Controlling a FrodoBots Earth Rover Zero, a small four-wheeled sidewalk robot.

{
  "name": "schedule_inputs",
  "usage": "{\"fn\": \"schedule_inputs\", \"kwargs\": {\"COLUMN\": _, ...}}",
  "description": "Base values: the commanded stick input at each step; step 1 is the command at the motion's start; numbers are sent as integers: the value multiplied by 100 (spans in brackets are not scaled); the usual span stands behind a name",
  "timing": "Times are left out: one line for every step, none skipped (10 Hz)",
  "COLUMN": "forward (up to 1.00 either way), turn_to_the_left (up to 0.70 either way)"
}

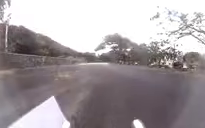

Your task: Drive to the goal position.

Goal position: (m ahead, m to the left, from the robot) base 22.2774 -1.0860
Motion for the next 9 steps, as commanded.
{"fn": "schedule_inputs", "kwargs": {"forward": 100, "turn_to_the_left": -19}}
{"fn": "schedule_inputs", "kwargs": {"forward": 100, "turn_to_the_left": -40}}
{"fn": "schedule_inputs", "kwargs": {"forward": 100, "turn_to_the_left": -40}}
{"fn": "schedule_inputs", "kwargs": {"forward": 100, "turn_to_the_left": -37}}
{"fn": "schedule_inputs", "kwargs": {"forward": 100, "turn_to_the_left": -24}}
{"fn": "schedule_inputs", "kwargs": {"forward": 100, "turn_to_the_left": 0}}
{"fn": "schedule_inputs", "kwargs": {"forward": 100, "turn_to_the_left": 0}}
{"fn": "schedule_inputs", "kwargs": {"forward": 100, "turn_to_the_left": 0}}
{"fn": "schedule_inputs", "kwargs": {"forward": 100, "turn_to_the_left": 0}}
